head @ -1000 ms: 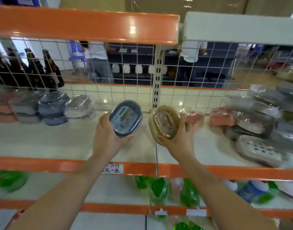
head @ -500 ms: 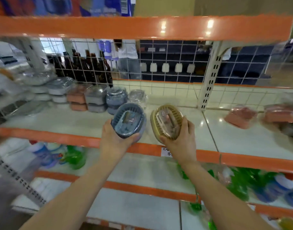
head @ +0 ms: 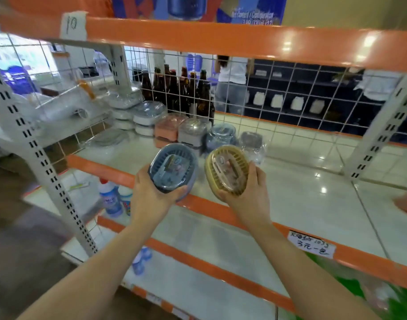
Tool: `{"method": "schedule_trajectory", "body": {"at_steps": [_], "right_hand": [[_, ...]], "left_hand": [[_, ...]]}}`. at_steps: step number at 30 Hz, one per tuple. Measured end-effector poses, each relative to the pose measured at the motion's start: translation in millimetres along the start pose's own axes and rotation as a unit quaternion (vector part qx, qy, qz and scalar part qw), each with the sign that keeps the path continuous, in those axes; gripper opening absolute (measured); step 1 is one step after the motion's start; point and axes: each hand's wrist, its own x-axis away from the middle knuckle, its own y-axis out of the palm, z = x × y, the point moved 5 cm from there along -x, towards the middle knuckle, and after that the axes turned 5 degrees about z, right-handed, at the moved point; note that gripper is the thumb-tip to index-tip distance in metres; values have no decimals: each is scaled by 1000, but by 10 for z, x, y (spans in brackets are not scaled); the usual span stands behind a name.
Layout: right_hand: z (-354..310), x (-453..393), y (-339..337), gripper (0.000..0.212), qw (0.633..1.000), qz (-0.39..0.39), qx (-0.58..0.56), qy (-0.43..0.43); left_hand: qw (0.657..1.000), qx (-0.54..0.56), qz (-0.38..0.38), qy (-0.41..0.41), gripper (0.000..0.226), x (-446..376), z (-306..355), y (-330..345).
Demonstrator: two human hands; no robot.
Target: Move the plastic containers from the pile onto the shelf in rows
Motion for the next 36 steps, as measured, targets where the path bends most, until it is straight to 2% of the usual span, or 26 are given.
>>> {"method": "schedule_trajectory", "body": {"at_steps": [6, 11, 15, 19, 24, 26, 30, 36], "right_hand": [[-210, -444, 485, 107, 999, -11, 0, -35], [-329, -933, 625, 105, 998, 30, 6, -62], [-215, -1168, 602, 107, 998, 51, 7, -41], [-29, -1230, 405, 104, 994, 109, 10, 2], [195, -1214, 167, 103, 987, 149, 33, 43], [250, -1186, 84, 103, 985, 159, 40, 61], [331, -1137, -21, 103, 980, 172, 57, 84], [356, -1088, -36, 105, 978, 172, 58, 97]], "left_hand": [[999, -5, 33, -1, 90, -606, -146, -50], [998, 43, 37, 6, 88, -1053, -136, 123], [998, 59, 12, 2, 85, -1288, -134, 384], [998, 51, -12, 23, 96, -1444, -65, 648], [996, 45, -53, 56, 88, -1515, 186, 1020], [994, 42, -78, 70, 83, -1519, 309, 1167], [989, 59, -91, 98, 88, -1475, 478, 1358], [987, 85, -111, 84, 91, -1477, 488, 1461]]}}
